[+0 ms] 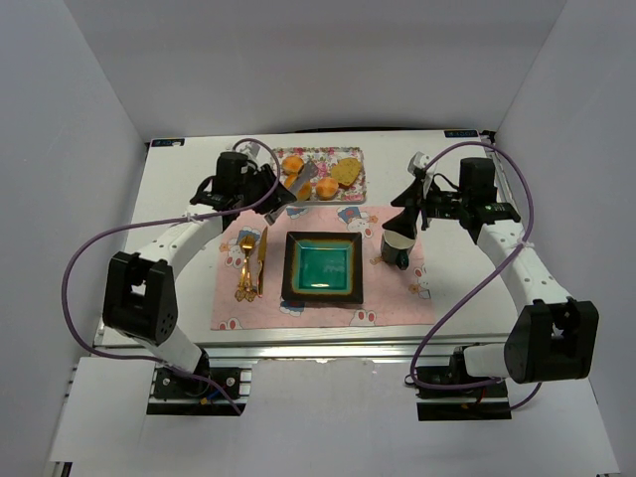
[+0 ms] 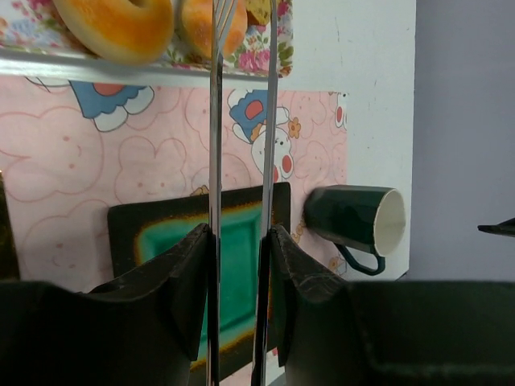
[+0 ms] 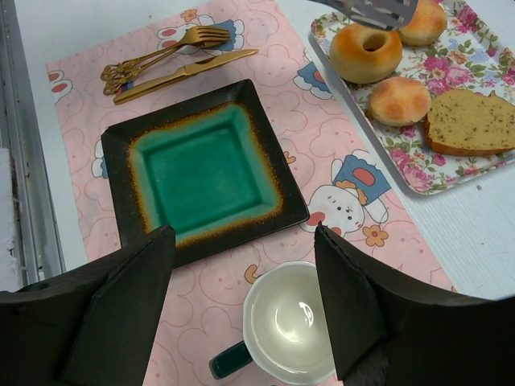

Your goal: Place the bread

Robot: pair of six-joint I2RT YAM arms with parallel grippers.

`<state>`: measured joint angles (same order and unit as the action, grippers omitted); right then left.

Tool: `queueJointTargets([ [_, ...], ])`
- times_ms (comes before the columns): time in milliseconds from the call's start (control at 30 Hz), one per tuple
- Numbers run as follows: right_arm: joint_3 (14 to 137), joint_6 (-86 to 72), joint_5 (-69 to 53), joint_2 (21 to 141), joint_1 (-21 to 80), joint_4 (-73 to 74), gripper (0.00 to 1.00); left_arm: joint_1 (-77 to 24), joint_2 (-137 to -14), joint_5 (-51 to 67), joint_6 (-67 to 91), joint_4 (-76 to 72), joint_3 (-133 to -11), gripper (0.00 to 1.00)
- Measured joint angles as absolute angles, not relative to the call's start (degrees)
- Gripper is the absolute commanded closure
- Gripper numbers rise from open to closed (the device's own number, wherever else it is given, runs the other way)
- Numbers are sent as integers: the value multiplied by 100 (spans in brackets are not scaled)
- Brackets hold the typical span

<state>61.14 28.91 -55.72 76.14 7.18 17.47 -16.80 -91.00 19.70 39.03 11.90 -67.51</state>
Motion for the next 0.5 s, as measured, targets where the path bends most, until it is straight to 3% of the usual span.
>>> queueJointTargets([
  [500, 5990, 2858, -5603, 7583, 703, 1649, 25, -2056, -9797, 1747, 4512, 1653, -7465, 56],
])
